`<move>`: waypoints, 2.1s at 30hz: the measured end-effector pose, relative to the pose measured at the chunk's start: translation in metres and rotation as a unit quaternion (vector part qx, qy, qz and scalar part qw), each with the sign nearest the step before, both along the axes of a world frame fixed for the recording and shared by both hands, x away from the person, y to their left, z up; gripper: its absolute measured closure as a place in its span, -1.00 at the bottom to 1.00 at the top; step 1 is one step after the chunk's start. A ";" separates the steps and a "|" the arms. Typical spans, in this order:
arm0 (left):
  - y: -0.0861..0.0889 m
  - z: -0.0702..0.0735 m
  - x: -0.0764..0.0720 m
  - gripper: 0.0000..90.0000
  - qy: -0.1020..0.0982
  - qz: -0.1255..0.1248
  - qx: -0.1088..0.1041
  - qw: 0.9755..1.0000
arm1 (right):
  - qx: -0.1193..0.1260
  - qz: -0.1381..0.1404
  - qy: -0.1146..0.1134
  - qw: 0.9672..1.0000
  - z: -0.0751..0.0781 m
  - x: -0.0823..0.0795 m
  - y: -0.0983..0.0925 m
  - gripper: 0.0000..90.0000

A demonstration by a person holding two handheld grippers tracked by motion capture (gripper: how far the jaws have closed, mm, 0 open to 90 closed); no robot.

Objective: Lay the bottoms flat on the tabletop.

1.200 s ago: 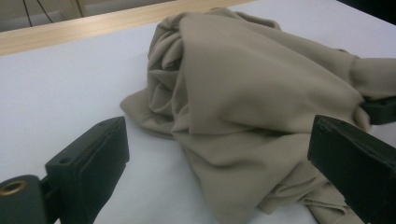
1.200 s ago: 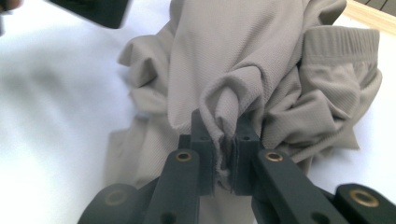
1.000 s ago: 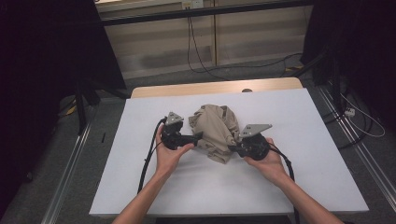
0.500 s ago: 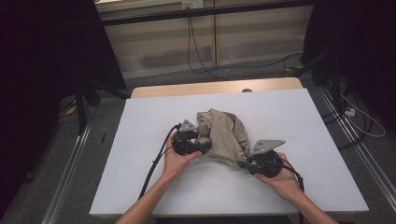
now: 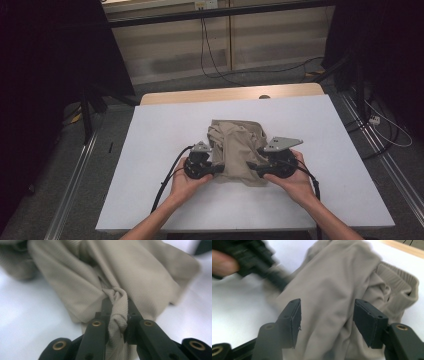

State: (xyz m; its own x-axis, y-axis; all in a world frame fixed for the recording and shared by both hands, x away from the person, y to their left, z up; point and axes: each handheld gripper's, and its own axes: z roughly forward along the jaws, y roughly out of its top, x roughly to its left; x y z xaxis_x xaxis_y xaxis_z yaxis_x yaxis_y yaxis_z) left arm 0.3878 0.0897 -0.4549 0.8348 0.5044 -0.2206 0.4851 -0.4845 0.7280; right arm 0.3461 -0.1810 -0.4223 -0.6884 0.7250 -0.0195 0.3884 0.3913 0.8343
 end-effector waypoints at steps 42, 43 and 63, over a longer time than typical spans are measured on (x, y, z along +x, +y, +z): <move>-0.007 -0.001 0.015 0.78 -0.033 0.026 0.040 0.998 | -0.030 0.022 0.076 0.996 -0.037 0.037 0.021 0.84; -0.003 -0.001 0.008 0.78 -0.024 0.017 0.036 0.999 | -0.033 0.025 0.073 0.996 -0.036 0.035 0.021 0.84; 0.024 0.024 -0.049 0.08 -0.028 0.017 -0.012 0.999 | -0.014 0.050 0.050 0.997 -0.018 -0.044 -0.016 0.18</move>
State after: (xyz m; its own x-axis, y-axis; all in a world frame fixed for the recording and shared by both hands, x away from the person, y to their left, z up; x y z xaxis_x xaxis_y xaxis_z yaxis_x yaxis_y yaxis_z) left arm 0.3389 0.1134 -0.4306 0.8281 0.5287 -0.1864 0.4597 -0.4503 0.7655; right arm 0.3023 -0.1970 -0.4402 -0.7564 0.6532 0.0343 0.4276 0.4542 0.7816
